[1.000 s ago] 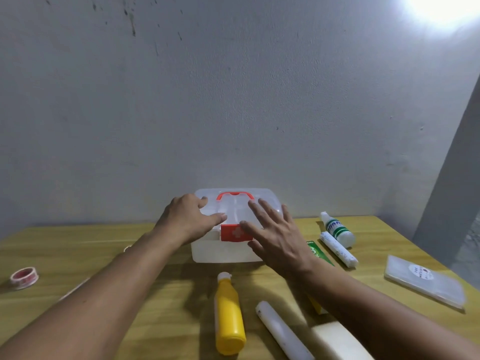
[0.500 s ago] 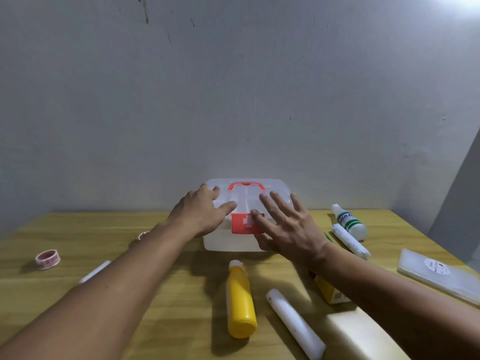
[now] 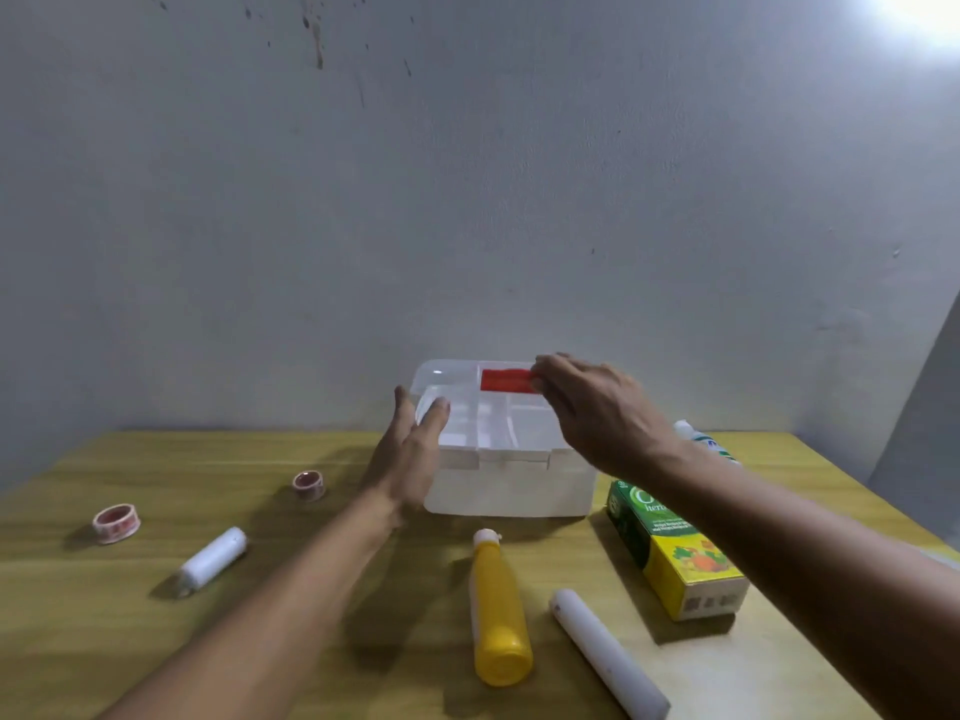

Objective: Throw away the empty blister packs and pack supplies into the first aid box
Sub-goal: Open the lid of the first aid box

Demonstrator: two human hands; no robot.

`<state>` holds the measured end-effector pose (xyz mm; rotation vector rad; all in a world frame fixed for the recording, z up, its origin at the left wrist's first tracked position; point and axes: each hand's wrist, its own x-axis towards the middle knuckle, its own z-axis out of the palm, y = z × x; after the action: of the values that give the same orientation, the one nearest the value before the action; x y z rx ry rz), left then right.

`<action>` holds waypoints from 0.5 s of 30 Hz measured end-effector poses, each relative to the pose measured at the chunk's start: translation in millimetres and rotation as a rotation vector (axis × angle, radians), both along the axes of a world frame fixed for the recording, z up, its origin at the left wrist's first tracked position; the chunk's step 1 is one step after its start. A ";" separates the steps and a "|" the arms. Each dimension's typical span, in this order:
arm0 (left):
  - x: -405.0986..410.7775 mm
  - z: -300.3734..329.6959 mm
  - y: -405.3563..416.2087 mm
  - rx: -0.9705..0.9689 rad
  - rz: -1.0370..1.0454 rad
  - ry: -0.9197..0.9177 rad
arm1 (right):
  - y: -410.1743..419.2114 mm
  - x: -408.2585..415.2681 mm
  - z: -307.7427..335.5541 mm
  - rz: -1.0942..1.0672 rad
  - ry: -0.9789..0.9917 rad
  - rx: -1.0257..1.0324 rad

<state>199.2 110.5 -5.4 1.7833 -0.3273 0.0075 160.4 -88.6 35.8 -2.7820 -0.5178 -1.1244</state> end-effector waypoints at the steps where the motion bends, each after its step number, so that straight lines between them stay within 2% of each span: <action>1: 1.0 -4.2 -0.7 0.040 0.007 -0.011 | -1.2 4.8 6.5 0.009 -0.008 0.027; 6: 3.4 -22.2 -2.0 0.447 0.082 -0.190 | -16.1 36.2 39.8 0.004 -0.100 0.066; 10: 6.2 -26.5 -2.0 0.528 0.108 -0.236 | -26.8 59.4 51.4 -0.027 -0.124 -0.032; 12: 7.8 -29.1 -3.6 0.537 0.116 -0.273 | -27.0 69.1 50.9 -0.083 -0.074 -0.069; 15: 9.6 -33.0 -3.5 0.531 0.114 -0.290 | -24.6 81.8 47.3 -0.206 0.066 -0.017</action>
<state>208.8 107.0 -38.4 2.3322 -0.4653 0.2850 242.2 -113.2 83.1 -2.9294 -0.2393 -1.0630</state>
